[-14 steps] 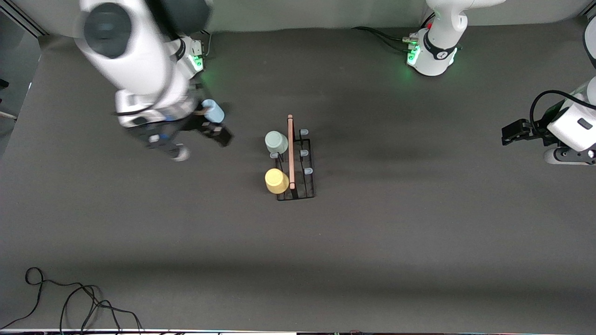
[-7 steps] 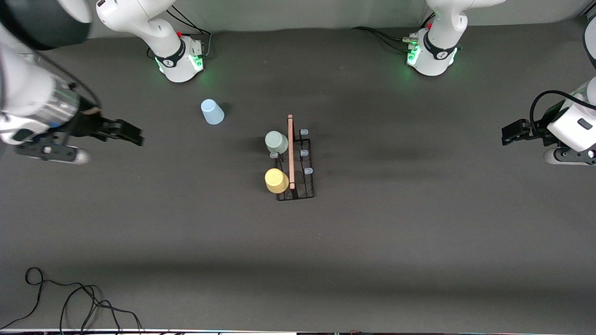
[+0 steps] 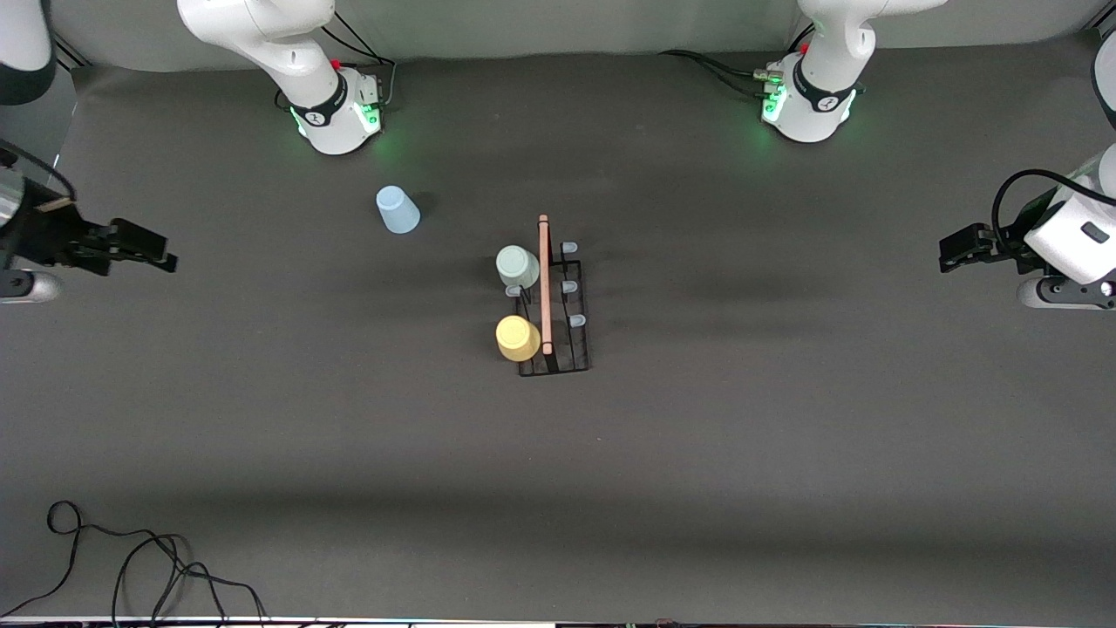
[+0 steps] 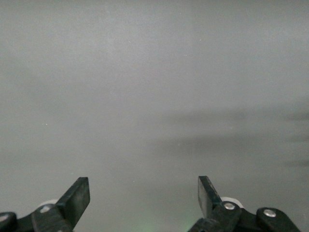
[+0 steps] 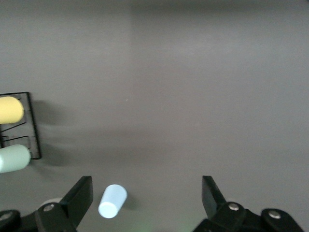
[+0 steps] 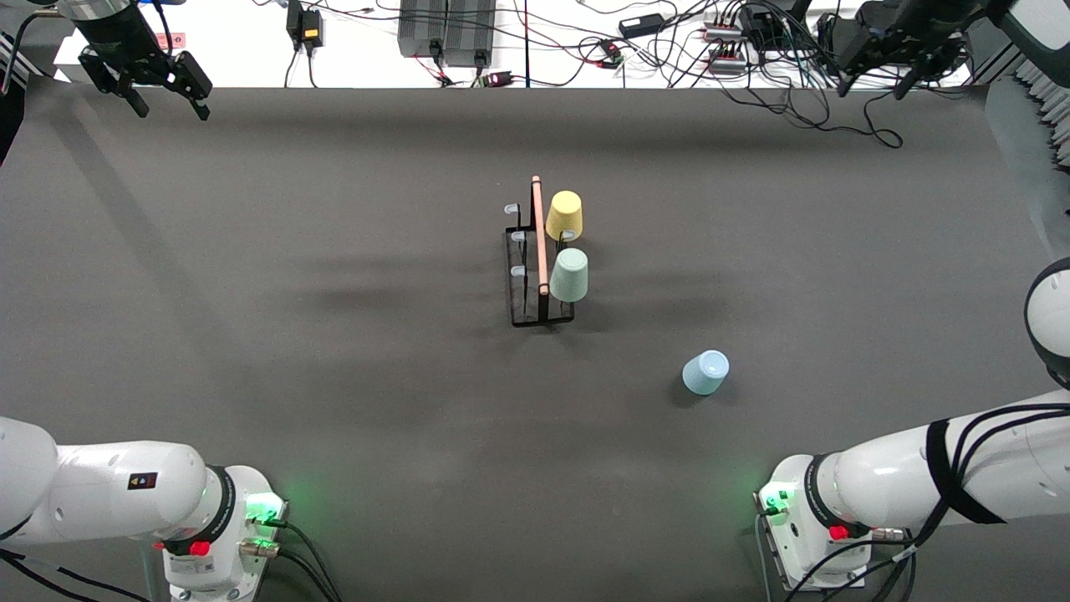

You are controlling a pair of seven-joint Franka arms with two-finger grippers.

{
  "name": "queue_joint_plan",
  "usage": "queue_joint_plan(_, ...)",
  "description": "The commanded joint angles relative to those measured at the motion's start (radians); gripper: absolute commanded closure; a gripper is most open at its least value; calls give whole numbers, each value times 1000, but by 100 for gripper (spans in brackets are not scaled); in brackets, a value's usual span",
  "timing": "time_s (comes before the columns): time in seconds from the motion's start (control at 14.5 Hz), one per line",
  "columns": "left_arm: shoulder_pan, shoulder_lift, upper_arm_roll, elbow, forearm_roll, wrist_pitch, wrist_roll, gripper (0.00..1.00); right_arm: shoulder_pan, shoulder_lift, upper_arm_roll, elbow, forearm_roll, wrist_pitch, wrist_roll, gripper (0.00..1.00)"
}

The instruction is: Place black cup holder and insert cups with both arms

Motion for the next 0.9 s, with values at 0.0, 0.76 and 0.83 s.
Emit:
queue_joint_plan(0.0, 3, -3, -3, 4, 9, -2, 14, 0, -2, 12, 26, 39, -46, 11, -14, 0)
queue_joint_plan(0.76, 3, -3, -1, 4, 9, -2, 14, 0, 0, 10, 26, 37, -62, 4, -54, 0)
queue_joint_plan(0.83, 3, -3, -1, 4, 8, -2, 14, 0, -2, 10, 26, 36, -62, 3, -51, 0)
